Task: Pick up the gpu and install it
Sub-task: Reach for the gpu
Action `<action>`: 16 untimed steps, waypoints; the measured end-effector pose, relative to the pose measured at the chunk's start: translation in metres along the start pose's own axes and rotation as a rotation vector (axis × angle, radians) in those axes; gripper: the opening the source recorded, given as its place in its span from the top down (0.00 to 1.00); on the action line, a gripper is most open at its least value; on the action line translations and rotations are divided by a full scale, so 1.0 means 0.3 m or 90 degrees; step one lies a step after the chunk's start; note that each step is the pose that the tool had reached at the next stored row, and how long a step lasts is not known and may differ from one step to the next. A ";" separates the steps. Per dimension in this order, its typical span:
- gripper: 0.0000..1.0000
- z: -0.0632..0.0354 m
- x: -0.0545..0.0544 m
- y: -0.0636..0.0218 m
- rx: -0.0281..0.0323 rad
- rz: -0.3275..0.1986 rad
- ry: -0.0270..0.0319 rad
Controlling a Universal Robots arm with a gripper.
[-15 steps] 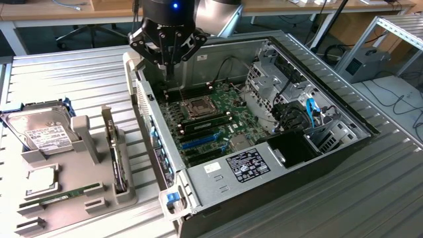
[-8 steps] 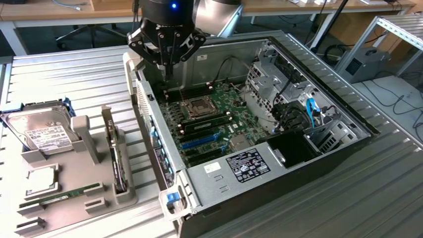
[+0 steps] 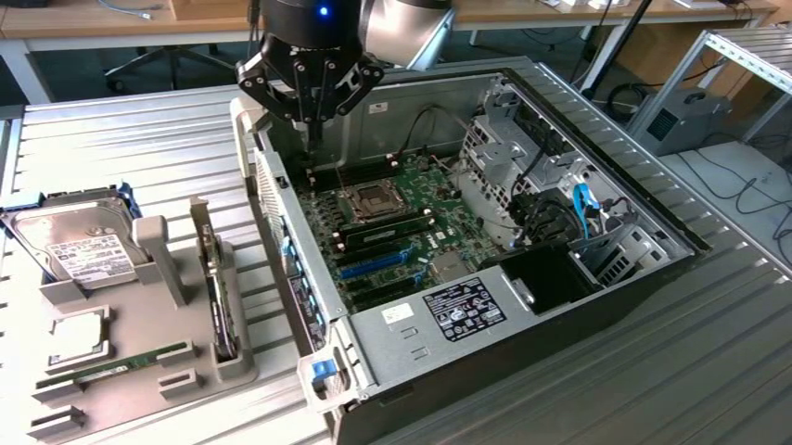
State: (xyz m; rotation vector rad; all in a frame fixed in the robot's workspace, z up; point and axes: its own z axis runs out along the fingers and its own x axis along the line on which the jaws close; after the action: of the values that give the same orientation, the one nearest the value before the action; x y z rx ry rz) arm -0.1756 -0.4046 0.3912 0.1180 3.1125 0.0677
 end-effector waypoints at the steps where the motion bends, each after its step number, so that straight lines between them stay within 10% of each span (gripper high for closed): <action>1: 0.89 0.000 0.001 0.000 0.0000 0.000 0.0000; 16: 0.89 0.000 0.017 -0.001 0.0000 0.000 0.0000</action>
State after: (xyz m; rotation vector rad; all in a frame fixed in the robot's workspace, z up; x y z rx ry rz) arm -0.1806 -0.4046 0.3910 0.1181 3.1125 0.0676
